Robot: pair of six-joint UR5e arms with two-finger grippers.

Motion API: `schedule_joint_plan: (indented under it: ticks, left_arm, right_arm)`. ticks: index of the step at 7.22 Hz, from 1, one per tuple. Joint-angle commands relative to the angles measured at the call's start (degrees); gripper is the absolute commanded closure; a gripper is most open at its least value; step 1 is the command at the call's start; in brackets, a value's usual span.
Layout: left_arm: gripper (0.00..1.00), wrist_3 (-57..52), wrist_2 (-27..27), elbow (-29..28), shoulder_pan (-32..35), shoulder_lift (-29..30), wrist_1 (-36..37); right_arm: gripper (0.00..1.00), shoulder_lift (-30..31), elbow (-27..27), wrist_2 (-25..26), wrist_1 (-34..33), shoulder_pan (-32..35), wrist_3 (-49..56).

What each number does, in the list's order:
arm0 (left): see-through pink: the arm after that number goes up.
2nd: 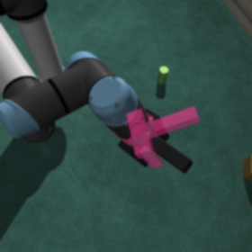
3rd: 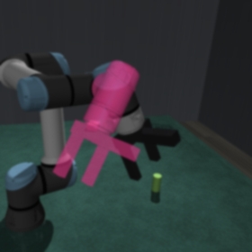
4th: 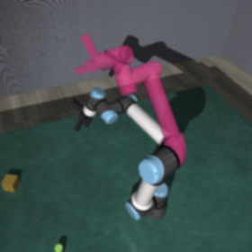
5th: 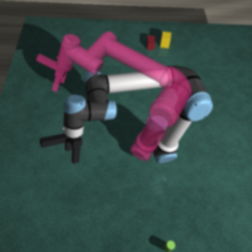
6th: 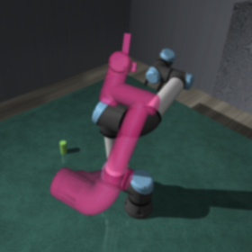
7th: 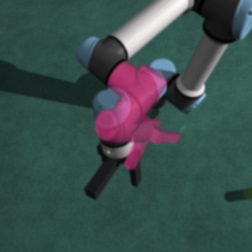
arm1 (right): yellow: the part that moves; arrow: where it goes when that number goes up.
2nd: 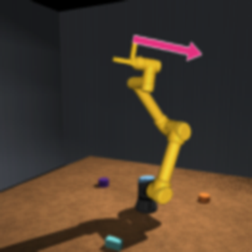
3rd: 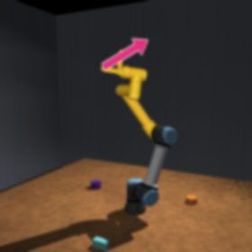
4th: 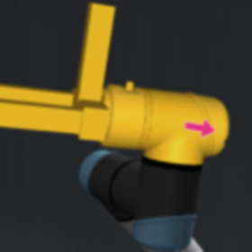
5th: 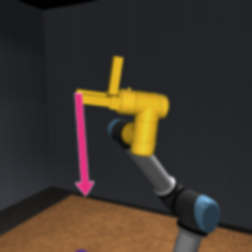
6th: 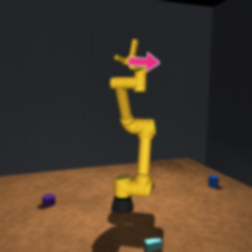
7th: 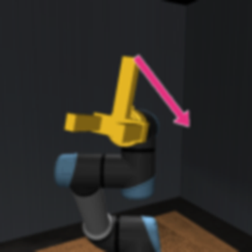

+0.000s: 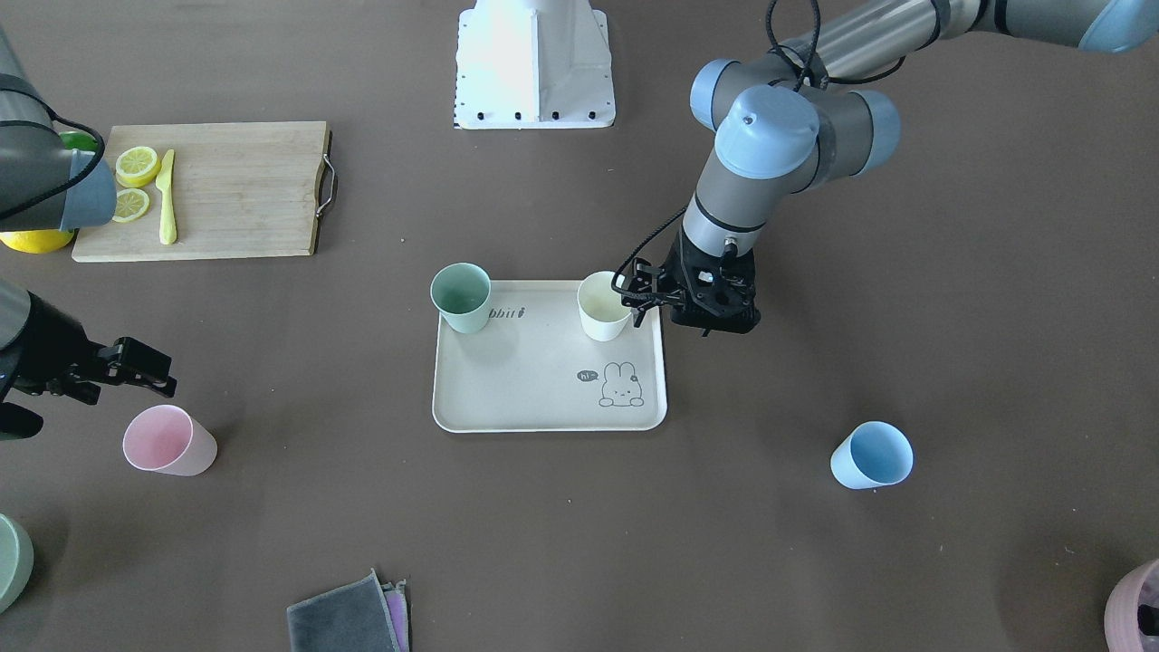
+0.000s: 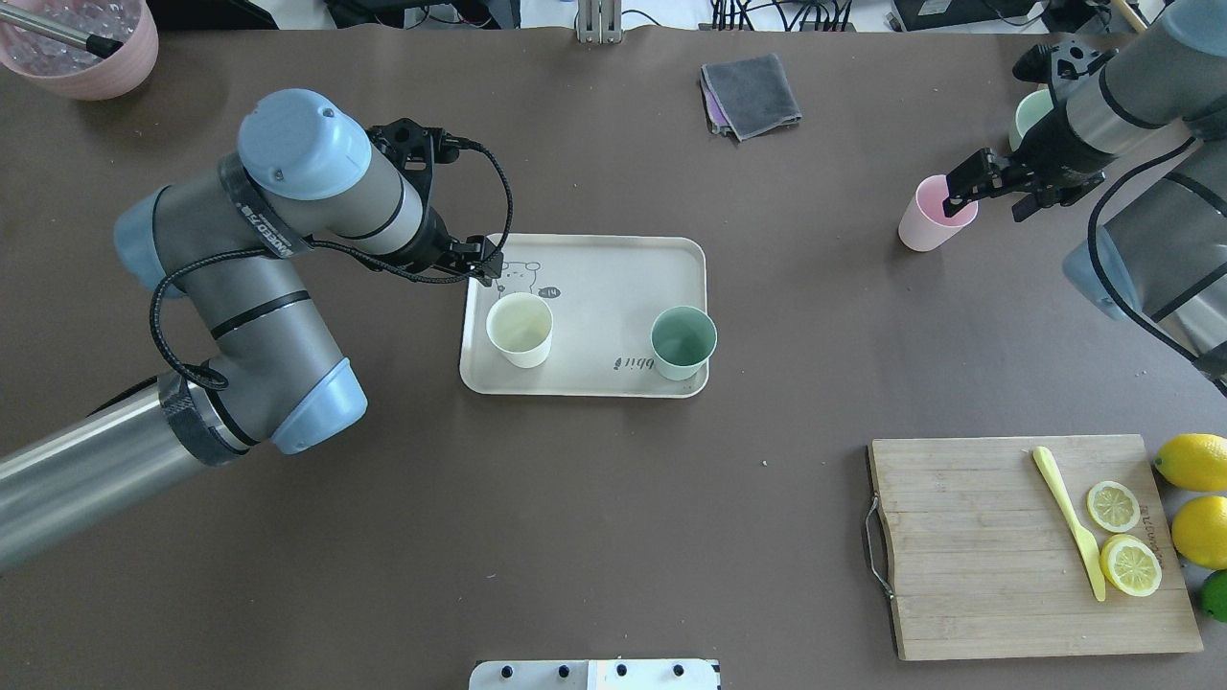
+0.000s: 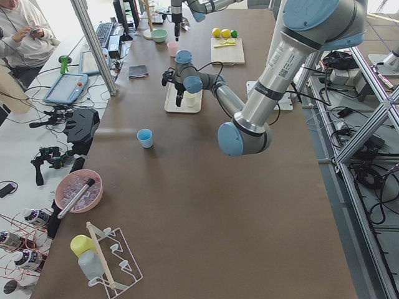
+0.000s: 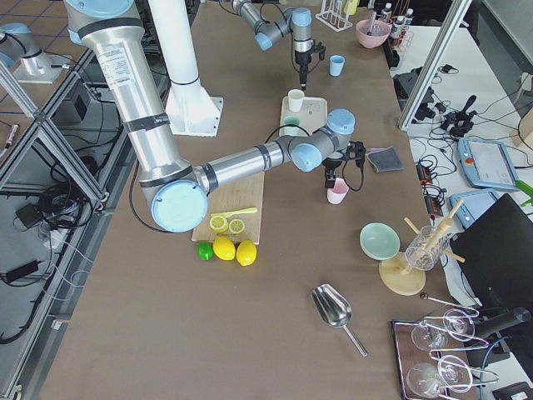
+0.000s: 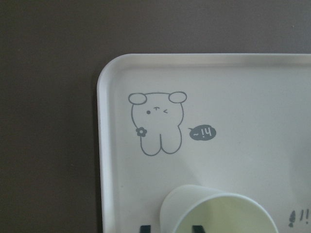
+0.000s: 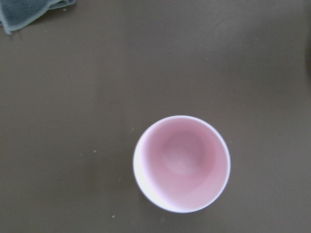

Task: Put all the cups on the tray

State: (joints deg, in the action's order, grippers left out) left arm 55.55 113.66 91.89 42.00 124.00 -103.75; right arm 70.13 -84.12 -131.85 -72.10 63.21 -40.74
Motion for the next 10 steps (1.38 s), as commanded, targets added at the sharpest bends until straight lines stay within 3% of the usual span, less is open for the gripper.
schedule_joint_plan:
  ticks: [1,6,7,8,9,10]
  left_arm:
    - [0.02,-9.6,3.5,0.0,6.4,-3.3,0.1]
    - [0.02,-26.3,7.7,-0.2,17.3,-10.4,0.2]
    - [0.02,-26.7,7.6,-1.0,17.8,-10.5,0.2]
    - [0.02,-28.6,7.7,-3.2,18.7,-10.5,0.2]
    - [0.02,-28.2,7.7,-6.2,19.0,-9.8,-0.1]
    - [0.03,-28.1,7.7,-9.9,19.0,-7.8,-0.5]
  right_arm:
    - [0.1,-2.7,6.1,1.9,0.0,1.0,0.7]
    - [0.1,-3.7,8.6,-0.1,0.3,-0.5,0.1]
    - [0.25,-4.2,8.7,0.0,0.4,-1.9,-2.5]
    - [0.66,-4.4,8.7,0.1,0.5,-2.6,-3.1]
    - [1.0,-4.4,8.6,0.0,0.5,-2.6,-3.0]
    - [1.0,-4.7,7.8,-0.2,0.5,-2.6,-3.2]
